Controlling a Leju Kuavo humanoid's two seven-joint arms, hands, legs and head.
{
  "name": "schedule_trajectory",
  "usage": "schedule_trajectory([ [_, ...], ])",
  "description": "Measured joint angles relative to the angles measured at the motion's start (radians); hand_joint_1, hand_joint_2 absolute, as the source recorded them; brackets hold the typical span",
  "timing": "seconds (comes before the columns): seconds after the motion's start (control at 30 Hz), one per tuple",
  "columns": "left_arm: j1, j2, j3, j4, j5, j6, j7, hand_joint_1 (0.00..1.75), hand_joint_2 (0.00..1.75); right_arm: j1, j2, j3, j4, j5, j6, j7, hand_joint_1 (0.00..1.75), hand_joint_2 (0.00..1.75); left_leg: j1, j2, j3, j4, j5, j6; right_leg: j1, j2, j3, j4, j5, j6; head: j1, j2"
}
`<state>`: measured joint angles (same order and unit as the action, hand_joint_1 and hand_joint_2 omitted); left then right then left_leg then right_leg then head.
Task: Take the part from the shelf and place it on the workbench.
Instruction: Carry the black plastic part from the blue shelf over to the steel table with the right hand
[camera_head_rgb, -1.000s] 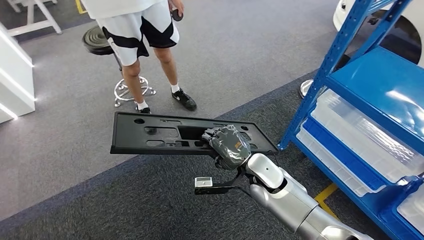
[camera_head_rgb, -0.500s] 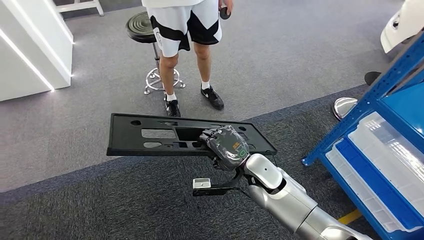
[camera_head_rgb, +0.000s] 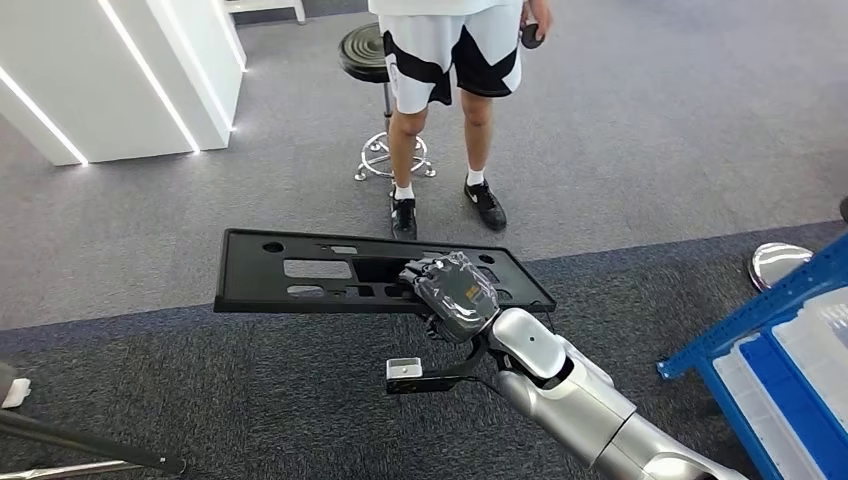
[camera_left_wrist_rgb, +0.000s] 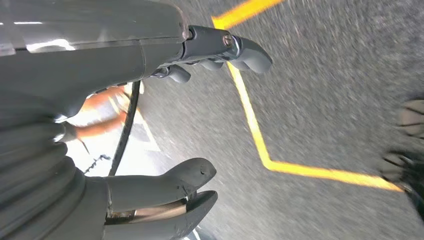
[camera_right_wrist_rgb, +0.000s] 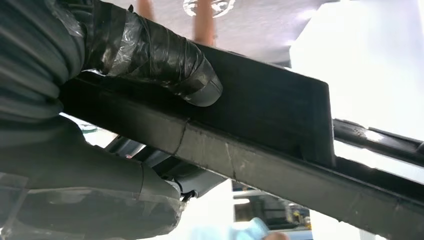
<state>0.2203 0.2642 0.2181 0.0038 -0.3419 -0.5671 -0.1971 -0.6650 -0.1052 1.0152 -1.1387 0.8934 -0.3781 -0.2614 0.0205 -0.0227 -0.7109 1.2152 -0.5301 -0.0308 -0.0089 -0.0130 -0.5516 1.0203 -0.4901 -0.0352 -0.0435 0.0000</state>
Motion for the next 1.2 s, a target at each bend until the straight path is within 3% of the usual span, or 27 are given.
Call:
schedule_trajectory([
  [0.07,-0.002,-0.001,0.003,0.0,-0.003,-0.001,-0.003,0.0,1.75,0.004,-0.002,0.0,0.0,0.0,0.0,0.0,1.75,1.75,0.004,0.015,-0.041,0.079,-0.021,-0.005,0.003,-0.032,0.001,0.002,-0.005,-0.001,0.0,0.0],
  [0.1,-0.001,-0.001,0.004,0.0,-0.003,-0.002,-0.004,0.0,1.75,0.005,-0.002,0.0,0.0,0.0,0.0,0.0,1.75,1.75,0.005,0.019,-0.033,0.065,-0.004,-0.006,0.004,-0.047,0.003,0.002,-0.008,0.0,0.0,0.0],
  [0.13,0.0,0.0,0.006,0.0,-0.003,-0.002,-0.004,0.0,1.75,0.006,-0.002,0.0,-0.001,0.0,0.0,0.0,1.75,1.75,0.005,0.026,-0.005,0.013,0.028,-0.005,0.004,-0.06,0.007,0.003,-0.012,0.002,0.0,0.0],
  [0.2,0.001,0.0,0.008,0.0,-0.003,-0.001,-0.005,0.0,1.75,0.004,-0.002,0.0,-0.002,0.0,0.0,0.0,1.75,1.75,-0.001,0.067,0.068,-0.123,0.082,0.002,0.008,-0.085,0.016,0.003,-0.02,0.009,0.0,0.0],
  [0.27,0.001,0.0,0.011,0.0,-0.004,0.0,-0.005,0.0,1.75,0.001,-0.002,0.0,-0.003,0.0,0.001,0.0,1.75,1.75,-0.01,0.093,0.099,-0.187,0.096,0.015,0.013,-0.105,0.022,0.001,-0.026,0.018,0.0,0.0],
  [0.33,0.003,-0.001,0.016,0.0,-0.006,0.005,-0.004,0.0,1.75,0.0,-0.002,0.0,-0.006,0.0,0.005,0.0,1.75,1.75,-0.015,0.071,0.099,-0.193,0.097,0.029,0.014,-0.124,0.029,-0.003,-0.03,0.028,0.0,0.0],
  [0.37,0.006,-0.002,0.018,0.0,-0.007,0.008,-0.002,0.0,1.75,-0.001,-0.002,0.001,-0.008,0.001,0.007,0.001,1.75,1.75,-0.014,0.059,0.102,-0.197,0.099,0.035,0.012,-0.118,0.032,0.0,-0.037,0.034,0.0,0.0],
  [0.43,0.009,-0.005,0.022,0.0,-0.01,0.018,0.001,0.0,1.75,-0.004,-0.003,0.001,-0.013,0.002,0.013,0.001,1.75,1.75,-0.009,0.036,0.109,-0.207,0.103,0.048,0.007,-0.064,0.014,0.055,-0.075,0.04,0.001,0.0],
  [0.5,0.006,-0.009,0.025,0.0,-0.013,0.027,0.004,0.0,1.75,-0.004,-0.006,0.001,-0.016,0.007,0.021,0.001,1.75,1.75,-0.009,0.012,0.111,-0.208,0.105,0.055,0.005,-0.005,-0.05,0.186,-0.136,0.039,0.001,0.0],
  [0.53,0.004,-0.012,0.027,0.0,-0.015,0.031,0.005,0.0,1.75,-0.004,-0.007,0.002,-0.016,0.01,0.027,0.001,1.75,1.75,-0.01,-0.003,0.11,-0.207,0.104,0.057,0.005,0.007,-0.085,0.248,-0.156,0.038,0.002,0.0],
  [0.57,0.003,-0.016,0.029,0.0,-0.017,0.033,0.006,0.0,1.75,-0.003,-0.007,0.004,-0.016,0.013,0.034,0.002,1.75,1.75,-0.01,-0.019,0.11,-0.205,0.103,0.057,0.005,0.011,-0.11,0.283,-0.156,0.038,0.002,0.0],
  [0.6,0.003,-0.019,0.032,0.0,-0.02,0.036,0.007,0.0,1.75,-0.004,-0.007,0.005,-0.016,0.016,0.042,0.002,1.75,1.75,-0.011,-0.035,0.11,-0.202,0.102,0.057,0.005,0.013,-0.116,0.28,-0.135,0.036,0.002,0.0],
  [0.63,0.003,-0.022,0.035,0.0,-0.023,0.038,0.007,0.0,1.75,-0.006,-0.006,0.007,-0.018,0.019,0.05,0.002,1.75,1.75,-0.011,-0.051,0.111,-0.198,0.1,0.056,0.004,0.018,-0.105,0.236,-0.097,0.034,0.002,0.0],
  [0.7,0.002,-0.027,0.04,0.0,-0.027,0.038,0.006,0.0,1.75,-0.013,-0.004,0.012,-0.023,0.022,0.061,0.002,1.75,1.75,-0.011,-0.08,0.108,-0.188,0.095,0.051,0.001,0.06,-0.058,0.106,-0.022,0.029,0.001,0.0],
  [0.77,0.002,-0.03,0.042,0.0,-0.03,0.035,0.002,0.0,1.75,-0.017,-0.002,0.016,-0.03,0.025,0.067,0.003,1.75,1.75,-0.01,-0.106,0.1,-0.183,0.094,0.042,-0.002,0.092,-0.031,0.036,0.002,0.028,0.001,0.0],
  [0.83,0.006,-0.031,0.043,0.0,-0.033,0.032,0.0,0.0,1.75,-0.019,0.0,0.019,-0.037,0.028,0.07,0.004,1.75,1.75,-0.004,-0.131,0.092,-0.185,0.097,0.029,0.001,0.077,-0.026,0.027,0.002,0.026,0.001,0.0],
  [0.87,0.01,-0.033,0.043,0.0,-0.034,0.031,0.0,0.0,1.75,-0.021,0.002,0.02,-0.039,0.029,0.071,0.005,1.75,1.75,-0.002,-0.127,0.089,-0.184,0.097,0.023,0.002,0.063,-0.024,0.021,0.004,0.02,0.001,0.0],
  [0.93,0.014,-0.035,0.044,0.0,-0.035,0.031,0.0,0.0,1.75,-0.024,0.007,0.021,-0.046,0.03,0.072,0.008,1.75,1.75,-0.004,-0.069,0.068,-0.142,0.071,0.015,0.0,0.035,-0.016,0.007,0.01,0.008,0.001,0.0],
  [1.0,0.01,-0.035,0.044,0.0,-0.037,0.032,0.001,0.0,1.75,-0.028,0.01,0.021,-0.05,0.03,0.077,0.01,1.75,1.75,-0.006,-0.002,0.015,-0.028,0.01,0.008,0.003,0.005,-0.012,0.001,0.01,0.0,0.001,0.0],
  [1.07,0.005,-0.037,0.047,0.0,-0.041,0.034,0.002,0.0,1.75,-0.03,0.01,0.025,-0.051,0.031,0.087,0.012,1.75,1.75,-0.001,0.014,-0.035,0.076,-0.028,0.002,0.006,-0.026,-0.011,0.002,0.007,-0.001,0.001,0.0],
  [1.1,0.004,-0.038,0.048,0.0,-0.044,0.034,0.002,0.0,1.75,-0.03,0.011,0.029,-0.053,0.032,0.092,0.014,1.75,1.75,0.0,0.017,-0.037,0.082,-0.02,0.0,0.008,-0.041,-0.01,0.002,0.004,-0.001,0.001,0.0],
  [1.13,0.005,-0.039,0.05,0.0,-0.048,0.034,0.001,0.0,1.75,-0.031,0.013,0.032,-0.055,0.032,0.098,0.016,1.75,1.75,0.001,0.02,-0.018,0.049,0.003,-0.001,0.008,-0.056,-0.008,0.003,0.001,0.0,0.001,0.0],
  [1.2,0.005,-0.039,0.052,0.0,-0.055,0.033,0.0,0.0,1.75,-0.037,0.019,0.037,-0.064,0.034,0.11,0.019,1.75,1.75,-0.002,0.049,0.058,-0.088,0.061,0.004,0.01,-0.081,-0.002,0.003,-0.005,0.006,0.001,0.0],
])
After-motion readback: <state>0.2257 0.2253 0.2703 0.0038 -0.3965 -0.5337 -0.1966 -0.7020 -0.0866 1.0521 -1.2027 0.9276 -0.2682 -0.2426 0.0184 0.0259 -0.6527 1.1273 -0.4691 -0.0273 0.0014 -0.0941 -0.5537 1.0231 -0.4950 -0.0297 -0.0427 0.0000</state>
